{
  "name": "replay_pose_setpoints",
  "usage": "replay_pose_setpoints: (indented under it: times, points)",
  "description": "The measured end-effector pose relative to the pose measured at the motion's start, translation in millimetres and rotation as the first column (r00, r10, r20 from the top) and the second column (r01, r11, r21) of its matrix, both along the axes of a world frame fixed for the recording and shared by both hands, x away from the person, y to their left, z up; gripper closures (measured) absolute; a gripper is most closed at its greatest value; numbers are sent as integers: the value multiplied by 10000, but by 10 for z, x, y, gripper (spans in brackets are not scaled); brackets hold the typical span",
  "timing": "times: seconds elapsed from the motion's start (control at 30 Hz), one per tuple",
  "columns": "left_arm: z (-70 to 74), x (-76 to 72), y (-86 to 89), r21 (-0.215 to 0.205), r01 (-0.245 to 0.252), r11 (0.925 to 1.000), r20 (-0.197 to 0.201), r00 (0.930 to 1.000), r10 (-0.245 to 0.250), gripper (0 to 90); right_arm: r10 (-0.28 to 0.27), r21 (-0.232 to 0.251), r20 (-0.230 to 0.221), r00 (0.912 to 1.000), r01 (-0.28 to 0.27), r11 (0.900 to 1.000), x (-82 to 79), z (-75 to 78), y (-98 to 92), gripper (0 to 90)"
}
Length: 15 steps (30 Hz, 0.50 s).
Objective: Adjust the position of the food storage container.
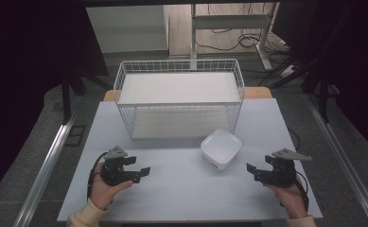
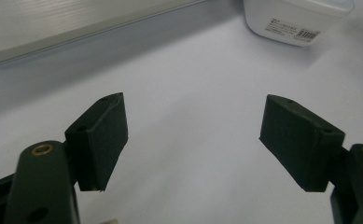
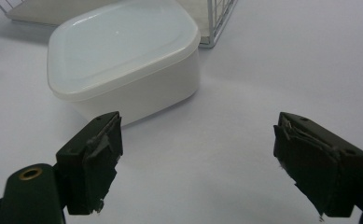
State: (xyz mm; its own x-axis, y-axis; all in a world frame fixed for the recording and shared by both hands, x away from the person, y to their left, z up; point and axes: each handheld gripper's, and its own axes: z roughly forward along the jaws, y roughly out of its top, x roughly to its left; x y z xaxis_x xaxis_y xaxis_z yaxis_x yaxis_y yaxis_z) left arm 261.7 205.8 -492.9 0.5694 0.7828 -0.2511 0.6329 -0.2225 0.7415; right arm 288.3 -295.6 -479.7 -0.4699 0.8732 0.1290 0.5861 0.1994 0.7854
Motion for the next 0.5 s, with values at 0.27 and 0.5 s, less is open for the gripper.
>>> replay_pose_setpoints:
  times: [0.27, 0.5]
  points:
    - [25, -16, 25, -47, -63, 10000, 50, 10000, 64, 230, 134, 54, 9, 9999, -134, 9999, -4, 35, 13, 160]
    - [39, -13, 18, -124, 25, 9999, 1, 10000, -24, 229, 305, 66, -215, 9993, -303, 9995, -1, 39, 25, 186]
